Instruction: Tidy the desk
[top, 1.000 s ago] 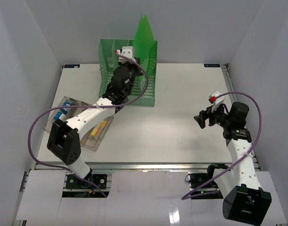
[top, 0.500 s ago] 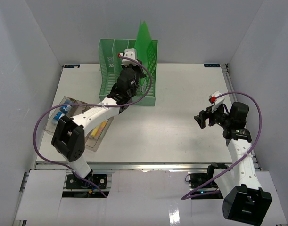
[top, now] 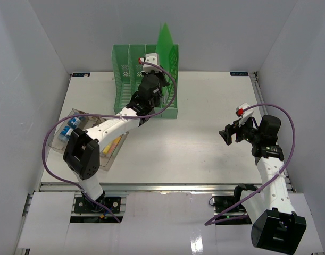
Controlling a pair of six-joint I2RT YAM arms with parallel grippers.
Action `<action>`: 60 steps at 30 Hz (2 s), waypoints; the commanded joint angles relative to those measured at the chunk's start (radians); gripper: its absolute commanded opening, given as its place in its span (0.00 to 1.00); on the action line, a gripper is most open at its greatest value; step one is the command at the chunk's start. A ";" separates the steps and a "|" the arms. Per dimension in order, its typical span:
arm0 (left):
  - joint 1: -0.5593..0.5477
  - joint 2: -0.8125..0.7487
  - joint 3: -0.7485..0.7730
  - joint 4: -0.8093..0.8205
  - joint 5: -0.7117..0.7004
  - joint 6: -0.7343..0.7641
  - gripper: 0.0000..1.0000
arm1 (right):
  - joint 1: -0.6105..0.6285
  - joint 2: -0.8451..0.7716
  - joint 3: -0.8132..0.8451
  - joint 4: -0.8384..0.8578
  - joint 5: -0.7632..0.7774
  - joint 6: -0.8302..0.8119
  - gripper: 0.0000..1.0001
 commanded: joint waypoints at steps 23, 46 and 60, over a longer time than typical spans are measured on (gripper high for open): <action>-0.005 0.013 -0.185 0.156 0.092 0.043 0.00 | -0.006 -0.028 -0.003 0.031 -0.010 0.008 0.90; -0.005 -0.148 -0.331 0.071 0.199 0.110 0.00 | -0.006 -0.022 -0.009 0.032 -0.013 0.005 0.90; -0.005 -0.097 -0.240 -0.066 0.338 0.213 0.00 | -0.006 -0.022 -0.009 0.031 -0.012 0.003 0.90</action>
